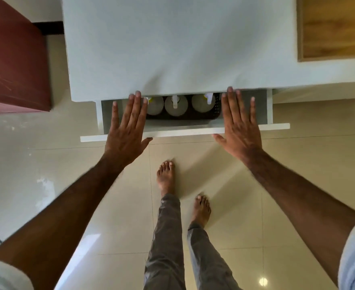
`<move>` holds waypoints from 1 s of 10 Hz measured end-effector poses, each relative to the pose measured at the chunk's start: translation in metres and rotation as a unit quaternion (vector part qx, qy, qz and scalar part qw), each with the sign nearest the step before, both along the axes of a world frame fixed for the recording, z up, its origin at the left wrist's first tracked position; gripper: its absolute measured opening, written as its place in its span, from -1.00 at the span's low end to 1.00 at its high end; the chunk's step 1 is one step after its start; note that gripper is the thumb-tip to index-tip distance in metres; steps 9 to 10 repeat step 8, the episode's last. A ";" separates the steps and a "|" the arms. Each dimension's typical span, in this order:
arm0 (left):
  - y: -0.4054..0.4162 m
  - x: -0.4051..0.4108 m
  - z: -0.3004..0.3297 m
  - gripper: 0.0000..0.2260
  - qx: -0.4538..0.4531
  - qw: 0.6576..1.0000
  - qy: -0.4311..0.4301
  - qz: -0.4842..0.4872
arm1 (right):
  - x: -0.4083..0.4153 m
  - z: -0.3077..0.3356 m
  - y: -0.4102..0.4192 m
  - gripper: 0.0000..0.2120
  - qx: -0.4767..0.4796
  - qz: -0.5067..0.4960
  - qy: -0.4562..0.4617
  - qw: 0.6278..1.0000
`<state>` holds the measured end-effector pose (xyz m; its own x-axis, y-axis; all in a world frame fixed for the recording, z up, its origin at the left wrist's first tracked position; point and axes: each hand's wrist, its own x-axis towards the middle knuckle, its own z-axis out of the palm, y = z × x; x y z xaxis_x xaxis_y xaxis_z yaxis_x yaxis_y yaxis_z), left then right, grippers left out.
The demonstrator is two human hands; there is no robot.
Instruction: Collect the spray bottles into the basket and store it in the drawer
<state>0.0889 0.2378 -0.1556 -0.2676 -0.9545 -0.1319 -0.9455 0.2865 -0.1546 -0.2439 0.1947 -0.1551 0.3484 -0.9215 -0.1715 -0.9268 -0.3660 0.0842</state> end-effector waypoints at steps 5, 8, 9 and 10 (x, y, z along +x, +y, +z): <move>-0.082 0.006 -0.003 -0.11 0.035 0.998 0.053 0.020 | 0.012 0.013 -0.088 0.12 0.006 0.010 0.023 1.000; -0.089 0.002 -0.006 -0.28 0.020 0.995 0.089 0.030 | 0.020 0.016 -0.090 -0.09 -0.003 -0.013 0.004 1.000; -0.089 0.002 -0.006 -0.28 0.020 0.995 0.089 0.030 | 0.020 0.016 -0.090 -0.09 -0.003 -0.013 0.004 1.000; -0.089 0.002 -0.006 -0.28 0.020 0.995 0.089 0.030 | 0.020 0.016 -0.090 -0.09 -0.003 -0.013 0.004 1.000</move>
